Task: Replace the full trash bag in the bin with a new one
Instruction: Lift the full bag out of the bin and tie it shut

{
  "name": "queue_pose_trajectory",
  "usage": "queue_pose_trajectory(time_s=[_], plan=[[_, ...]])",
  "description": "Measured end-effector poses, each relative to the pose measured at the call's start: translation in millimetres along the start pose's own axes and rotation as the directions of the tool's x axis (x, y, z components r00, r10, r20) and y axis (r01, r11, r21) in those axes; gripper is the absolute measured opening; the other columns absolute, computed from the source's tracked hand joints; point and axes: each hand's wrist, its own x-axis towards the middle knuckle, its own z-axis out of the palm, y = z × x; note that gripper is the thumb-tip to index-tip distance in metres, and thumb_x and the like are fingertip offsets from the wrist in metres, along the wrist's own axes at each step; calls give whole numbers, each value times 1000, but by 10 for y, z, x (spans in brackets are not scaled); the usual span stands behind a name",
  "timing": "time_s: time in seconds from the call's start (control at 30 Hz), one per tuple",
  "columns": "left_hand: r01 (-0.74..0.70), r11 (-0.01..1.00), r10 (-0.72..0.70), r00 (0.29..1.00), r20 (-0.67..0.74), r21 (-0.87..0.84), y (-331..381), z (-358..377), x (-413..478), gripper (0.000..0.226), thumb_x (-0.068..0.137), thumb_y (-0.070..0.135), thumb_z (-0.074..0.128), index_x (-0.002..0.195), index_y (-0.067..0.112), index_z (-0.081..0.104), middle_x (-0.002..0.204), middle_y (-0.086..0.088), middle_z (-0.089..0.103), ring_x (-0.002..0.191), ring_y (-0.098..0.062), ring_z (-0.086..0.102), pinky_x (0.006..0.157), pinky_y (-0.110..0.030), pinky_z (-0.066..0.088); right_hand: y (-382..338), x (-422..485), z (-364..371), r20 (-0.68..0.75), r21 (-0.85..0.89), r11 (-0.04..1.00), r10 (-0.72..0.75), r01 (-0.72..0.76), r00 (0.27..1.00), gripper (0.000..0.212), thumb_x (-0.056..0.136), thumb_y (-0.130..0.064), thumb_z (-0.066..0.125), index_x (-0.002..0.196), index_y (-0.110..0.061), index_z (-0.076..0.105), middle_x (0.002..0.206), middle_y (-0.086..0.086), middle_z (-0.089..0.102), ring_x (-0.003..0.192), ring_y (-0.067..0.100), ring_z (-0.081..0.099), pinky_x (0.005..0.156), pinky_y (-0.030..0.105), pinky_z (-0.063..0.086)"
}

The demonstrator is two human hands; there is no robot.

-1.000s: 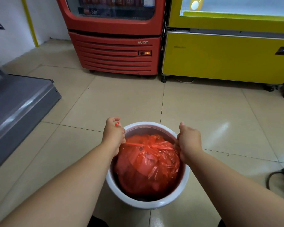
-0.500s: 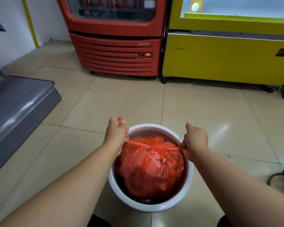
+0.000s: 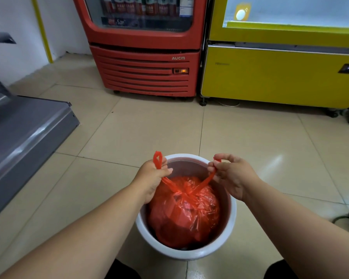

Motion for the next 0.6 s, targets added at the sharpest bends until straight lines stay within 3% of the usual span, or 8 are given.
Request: queue_pose_trajectory(time_s=[0.1, 0.2, 0.27, 0.33, 0.4, 0.47, 0.5, 0.6], plan=[[48, 999, -49, 996, -77, -7, -119, -29, 29, 7, 90, 10, 57, 95, 11, 62, 103, -10, 65, 108, -22, 58, 106, -37, 39, 22, 18, -4, -35, 138, 990, 8, -3, 999, 23, 94, 3, 48, 109, -15, 46, 76, 11, 60, 64, 18, 58, 66, 29, 51], [6, 993, -16, 996, -88, -115, -107, 59, -37, 30, 97, 23, 43, 78, 11, 62, 86, -3, 66, 93, -20, 64, 97, -34, 44, 4, -29, 41, -66, 86, 996, -9, 14, 998, 5, 95, -3, 51, 96, -7, 54, 73, 9, 59, 61, 15, 57, 52, 19, 52], [-58, 993, 53, 997, -49, -104, -61, 148, -119, 38, 98, 28, 40, 73, 13, 65, 75, -4, 68, 75, -20, 65, 80, -31, 48, -19, -22, 47, -125, -73, 994, -94, 85, 988, 12, 92, -6, 57, 81, -8, 59, 70, 8, 57, 59, 13, 53, 43, 15, 49], [-138, 980, 120, 985, 127, 142, -15, 217, -205, 35, 96, 31, 42, 79, 17, 69, 61, 7, 68, 63, -15, 60, 71, -27, 46, -65, 8, 72, -161, -380, 910, -244, 168, 956, 10, 87, -12, 65, 78, -11, 65, 68, 2, 58, 58, 9, 49, 50, 18, 45], [-273, 867, 89, 908, 408, 418, 56, 272, -247, 28, 95, 25, 46, 101, 12, 69, 75, 25, 66, 52, -1, 54, 62, -18, 45, -125, 8, 146, -75, -514, 823, -323, 241, 944, 7, 86, -16, 67, 80, -14, 67, 64, -4, 57, 57, 6, 47, 53, 19, 40], [-370, 765, 24, 834, 552, 527, 107, 331, -244, 28, 94, 20, 49, 115, 9, 65, 102, 24, 57, 42, 6, 52, 52, -9, 42, -165, -42, 261, 105, -501, 805, -309, 318, 945, 4, 88, -13, 64, 86, -13, 68, 67, -5, 60, 60, 5, 51, 54, 13, 42], [-363, 749, 0, 837, 548, 554, 119, 340, -226, 28, 93, 22, 51, 114, 11, 65, 103, 18, 60, 38, 5, 50, 49, -8, 40, -168, -60, 298, 192, -492, 793, -303, 359, 934, 7, 89, -13, 63, 90, -14, 69, 71, -5, 63, 64, 5, 55, 58, 11, 44], [-286, 762, 1, 898, 440, 582, 135, 350, -177, 23, 92, 29, 53, 100, 16, 70, 74, 5, 64, 42, -6, 46, 51, -20, 40, -182, -131, 314, 312, -505, 718, -366, 480, 877, 11, 92, -22, 59, 86, -27, 67, 76, -7, 66, 71, 2, 59, 66, 13, 46]])
